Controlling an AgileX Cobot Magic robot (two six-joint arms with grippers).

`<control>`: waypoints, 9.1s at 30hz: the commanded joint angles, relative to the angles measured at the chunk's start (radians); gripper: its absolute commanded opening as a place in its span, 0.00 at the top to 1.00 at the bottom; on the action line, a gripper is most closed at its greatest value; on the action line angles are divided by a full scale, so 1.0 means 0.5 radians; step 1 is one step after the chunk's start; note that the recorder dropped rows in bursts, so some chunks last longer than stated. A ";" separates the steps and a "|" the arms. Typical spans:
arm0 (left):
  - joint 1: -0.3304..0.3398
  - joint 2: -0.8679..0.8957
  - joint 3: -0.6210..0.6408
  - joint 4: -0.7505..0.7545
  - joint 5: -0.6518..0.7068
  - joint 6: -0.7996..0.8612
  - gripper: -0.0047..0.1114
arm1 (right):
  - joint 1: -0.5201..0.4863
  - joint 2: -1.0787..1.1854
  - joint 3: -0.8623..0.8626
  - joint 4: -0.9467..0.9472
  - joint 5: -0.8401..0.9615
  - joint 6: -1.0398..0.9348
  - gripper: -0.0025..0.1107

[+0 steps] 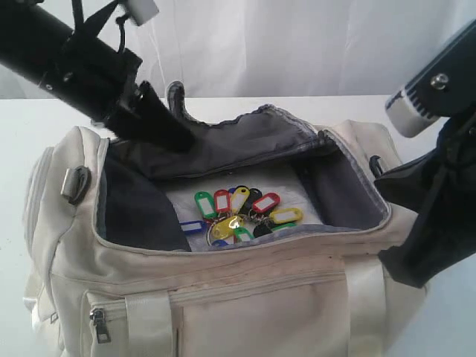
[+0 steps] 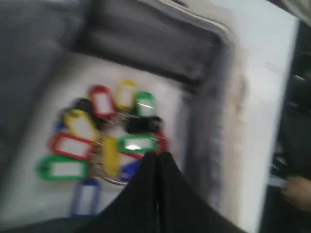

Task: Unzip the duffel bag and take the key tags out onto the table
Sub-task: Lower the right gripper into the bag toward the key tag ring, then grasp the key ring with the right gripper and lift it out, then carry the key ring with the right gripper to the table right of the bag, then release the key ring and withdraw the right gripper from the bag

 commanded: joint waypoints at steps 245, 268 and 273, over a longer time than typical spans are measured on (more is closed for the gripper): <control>-0.002 -0.970 0.761 0.291 -0.364 -0.520 0.96 | -0.505 1.043 0.336 0.224 0.465 0.093 0.98; -0.002 -0.970 0.761 0.291 -0.359 -0.521 0.96 | -0.505 1.693 0.319 0.202 -0.637 0.235 0.98; -0.002 -0.970 0.761 0.291 -0.359 -0.521 0.96 | -0.505 1.304 0.319 0.283 -0.645 0.235 0.98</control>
